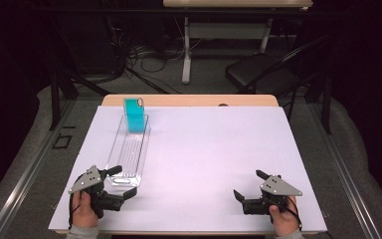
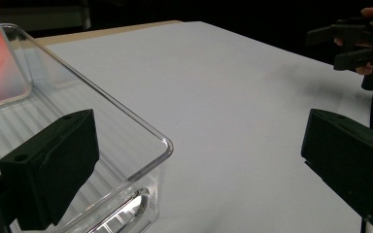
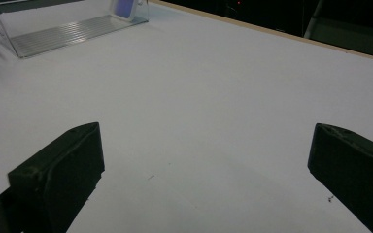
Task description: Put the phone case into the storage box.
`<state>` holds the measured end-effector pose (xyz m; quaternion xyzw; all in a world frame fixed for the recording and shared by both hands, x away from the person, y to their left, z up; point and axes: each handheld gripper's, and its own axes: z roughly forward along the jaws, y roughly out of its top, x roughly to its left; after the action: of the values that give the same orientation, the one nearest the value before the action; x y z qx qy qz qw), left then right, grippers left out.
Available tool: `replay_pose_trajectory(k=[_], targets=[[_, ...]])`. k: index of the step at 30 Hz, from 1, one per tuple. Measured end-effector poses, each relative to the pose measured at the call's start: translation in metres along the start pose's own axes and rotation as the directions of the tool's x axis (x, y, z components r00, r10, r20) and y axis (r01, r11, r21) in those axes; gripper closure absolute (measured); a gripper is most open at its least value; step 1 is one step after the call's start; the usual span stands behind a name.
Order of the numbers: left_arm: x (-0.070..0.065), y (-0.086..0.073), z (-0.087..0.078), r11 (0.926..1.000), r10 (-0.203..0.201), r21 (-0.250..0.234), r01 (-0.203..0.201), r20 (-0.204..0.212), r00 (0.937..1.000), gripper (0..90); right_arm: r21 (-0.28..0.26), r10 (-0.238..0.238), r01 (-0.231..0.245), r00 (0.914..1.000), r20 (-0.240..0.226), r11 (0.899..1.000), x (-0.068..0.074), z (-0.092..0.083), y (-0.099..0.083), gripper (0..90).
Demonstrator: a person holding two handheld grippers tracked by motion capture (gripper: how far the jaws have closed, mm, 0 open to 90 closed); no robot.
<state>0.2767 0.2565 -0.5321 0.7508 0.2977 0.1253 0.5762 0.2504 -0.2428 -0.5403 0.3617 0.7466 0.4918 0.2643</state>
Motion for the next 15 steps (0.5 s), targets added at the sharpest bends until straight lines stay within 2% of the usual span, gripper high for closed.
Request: replay_pose_trajectory(k=[15], targets=[[-0.0023, -0.0007, 0.0039, 0.9999, 0.005, 0.016, -0.005, 0.02, 0.9998, 0.2, 0.01, -0.03, 0.031, 0.9988, -0.039, 0.999, 0.0051, 0.003, -0.0004, 0.0]])
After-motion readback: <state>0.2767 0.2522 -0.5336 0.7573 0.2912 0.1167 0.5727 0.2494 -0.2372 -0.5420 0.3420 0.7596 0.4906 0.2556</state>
